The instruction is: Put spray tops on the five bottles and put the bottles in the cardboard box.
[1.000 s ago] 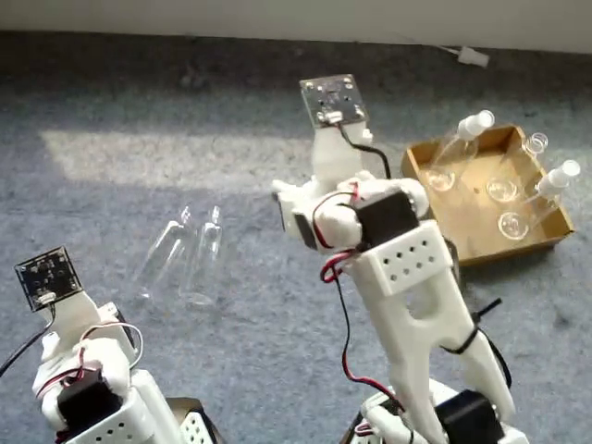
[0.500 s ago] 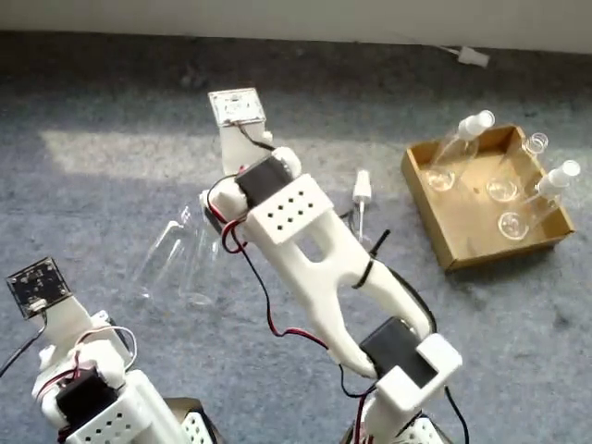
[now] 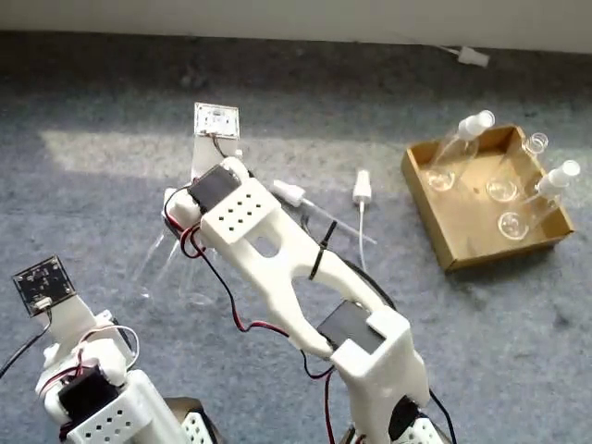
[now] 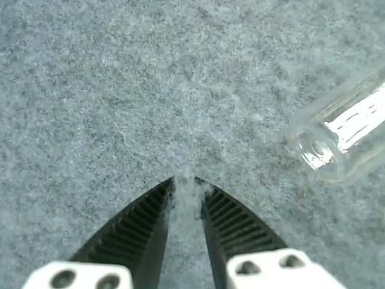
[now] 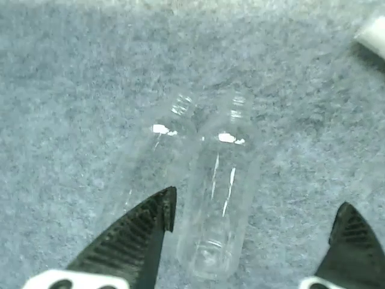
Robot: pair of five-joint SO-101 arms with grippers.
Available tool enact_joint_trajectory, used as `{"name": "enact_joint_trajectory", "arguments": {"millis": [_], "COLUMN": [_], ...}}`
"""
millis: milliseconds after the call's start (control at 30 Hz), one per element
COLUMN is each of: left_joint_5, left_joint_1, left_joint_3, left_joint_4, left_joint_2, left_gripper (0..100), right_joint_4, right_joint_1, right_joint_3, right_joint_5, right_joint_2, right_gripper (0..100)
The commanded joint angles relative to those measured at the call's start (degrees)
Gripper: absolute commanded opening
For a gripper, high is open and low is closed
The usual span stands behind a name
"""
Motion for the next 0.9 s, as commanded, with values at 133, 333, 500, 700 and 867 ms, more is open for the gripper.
{"name": "enact_joint_trajectory", "arguments": {"millis": [133,333,500,700,867], "left_joint_5": [-0.7,-0.7,-0.7,-0.7,-0.7], "left_joint_1": [2.5,2.5,2.5,2.6,2.6], "left_joint_3": [-0.2,-0.2,-0.2,-0.2,-0.2], "left_joint_4": [-0.2,-0.2,-0.2,-0.2,-0.2], "left_joint_2": [0.8,0.8,0.8,0.8,0.8], "left_gripper": [0,0,0,0,0], "right_joint_4": [-4.5,-4.5,-4.3,-4.0,-3.9], "right_joint_1": [1.4,1.6,1.6,1.7,5.1], "right_joint_3": [-3.5,-3.5,-3.4,-3.4,-3.3], "right_joint_5": [-6.2,-6.7,-6.2,-6.2,-5.9], "right_joint_2": [3.8,8.6,11.7,12.1,11.9], "right_gripper": [35.7,35.7,35.4,28.3,12.8]}}
